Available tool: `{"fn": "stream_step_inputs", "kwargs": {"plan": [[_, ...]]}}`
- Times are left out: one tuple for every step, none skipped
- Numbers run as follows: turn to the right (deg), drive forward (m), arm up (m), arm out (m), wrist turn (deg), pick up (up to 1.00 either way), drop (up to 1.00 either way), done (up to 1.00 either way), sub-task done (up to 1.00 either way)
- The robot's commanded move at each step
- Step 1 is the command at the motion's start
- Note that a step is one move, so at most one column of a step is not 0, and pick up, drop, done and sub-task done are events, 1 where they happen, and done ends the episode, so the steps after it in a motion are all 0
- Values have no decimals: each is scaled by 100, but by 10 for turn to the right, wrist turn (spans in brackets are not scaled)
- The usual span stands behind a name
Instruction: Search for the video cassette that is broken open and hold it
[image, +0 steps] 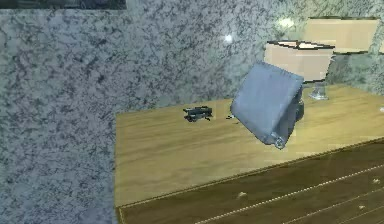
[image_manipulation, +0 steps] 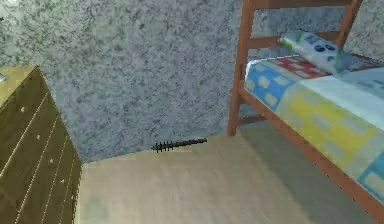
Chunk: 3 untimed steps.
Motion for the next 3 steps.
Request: {"fn": "stream_step_inputs", "kwargs": {"plan": [[-450, 0, 0, 0, 0, 0, 0, 0, 0], [-390, 0, 0, 0, 0, 0, 0, 0, 0], [450, 0, 0, 0, 0, 0, 0, 0, 0]]}}
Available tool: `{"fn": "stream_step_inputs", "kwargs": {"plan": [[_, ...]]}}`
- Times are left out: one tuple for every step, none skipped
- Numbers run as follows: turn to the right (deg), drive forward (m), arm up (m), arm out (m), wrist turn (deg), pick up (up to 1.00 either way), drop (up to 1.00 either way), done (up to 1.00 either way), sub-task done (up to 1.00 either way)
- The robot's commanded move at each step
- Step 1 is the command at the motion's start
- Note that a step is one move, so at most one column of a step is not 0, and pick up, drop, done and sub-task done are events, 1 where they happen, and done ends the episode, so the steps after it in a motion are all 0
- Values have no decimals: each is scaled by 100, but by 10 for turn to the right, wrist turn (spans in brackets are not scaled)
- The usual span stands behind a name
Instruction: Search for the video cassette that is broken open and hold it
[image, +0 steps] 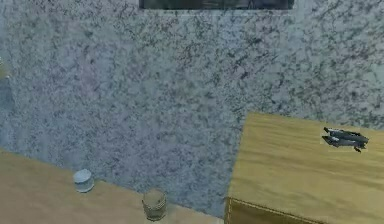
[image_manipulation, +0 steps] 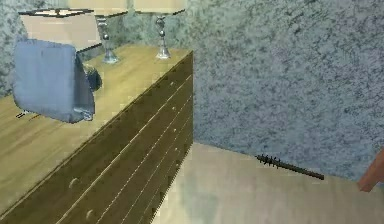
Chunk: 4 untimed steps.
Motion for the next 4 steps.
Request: {"fn": "stream_step_inputs", "kwargs": {"plan": [[450, 0, 0, 0, 0, 0, 0, 0, 0], [90, 0, 0, 0, 0, 0, 0, 0, 0], [0, 25, 0, 0, 0, 0, 0, 0, 0], [-450, 0, 0, 0, 0, 0, 0, 0, 0]]}}
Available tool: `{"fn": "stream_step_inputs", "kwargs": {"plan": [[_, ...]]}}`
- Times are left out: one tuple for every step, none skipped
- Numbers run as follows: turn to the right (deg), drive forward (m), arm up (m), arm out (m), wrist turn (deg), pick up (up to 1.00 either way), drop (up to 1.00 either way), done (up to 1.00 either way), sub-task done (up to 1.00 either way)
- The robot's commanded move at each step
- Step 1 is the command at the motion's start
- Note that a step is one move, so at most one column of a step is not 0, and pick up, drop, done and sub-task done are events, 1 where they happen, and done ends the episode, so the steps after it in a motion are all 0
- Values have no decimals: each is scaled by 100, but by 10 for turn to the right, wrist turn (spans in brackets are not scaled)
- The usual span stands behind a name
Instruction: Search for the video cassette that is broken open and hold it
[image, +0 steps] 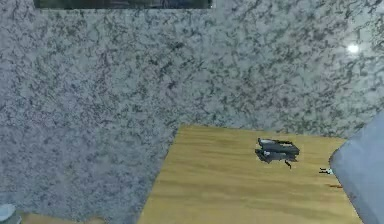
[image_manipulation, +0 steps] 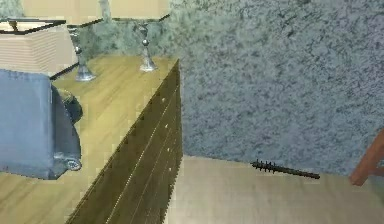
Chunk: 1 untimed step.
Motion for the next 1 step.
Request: {"fn": "stream_step_inputs", "kwargs": {"plan": [[-450, 0, 0, 0, 0, 0, 0, 0, 0]]}}
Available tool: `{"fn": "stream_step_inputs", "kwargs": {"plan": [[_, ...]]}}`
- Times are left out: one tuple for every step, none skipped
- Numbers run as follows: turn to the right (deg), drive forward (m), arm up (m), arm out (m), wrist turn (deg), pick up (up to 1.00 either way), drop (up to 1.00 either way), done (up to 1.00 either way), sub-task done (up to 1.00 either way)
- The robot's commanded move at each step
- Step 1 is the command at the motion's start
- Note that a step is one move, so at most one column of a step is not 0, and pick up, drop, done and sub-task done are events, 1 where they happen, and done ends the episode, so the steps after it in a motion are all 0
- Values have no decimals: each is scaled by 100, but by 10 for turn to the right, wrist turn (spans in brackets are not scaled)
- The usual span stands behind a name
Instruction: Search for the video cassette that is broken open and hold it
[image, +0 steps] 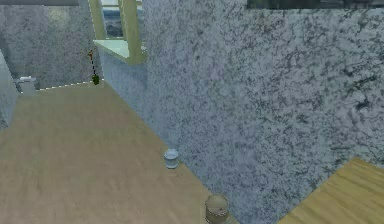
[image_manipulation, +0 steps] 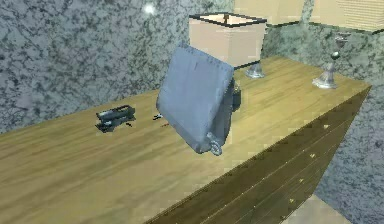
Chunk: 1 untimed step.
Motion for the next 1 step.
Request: {"fn": "stream_step_inputs", "kwargs": {"plan": [[-150, 0, 0, 0, 0, 0, 0, 0, 0]]}}
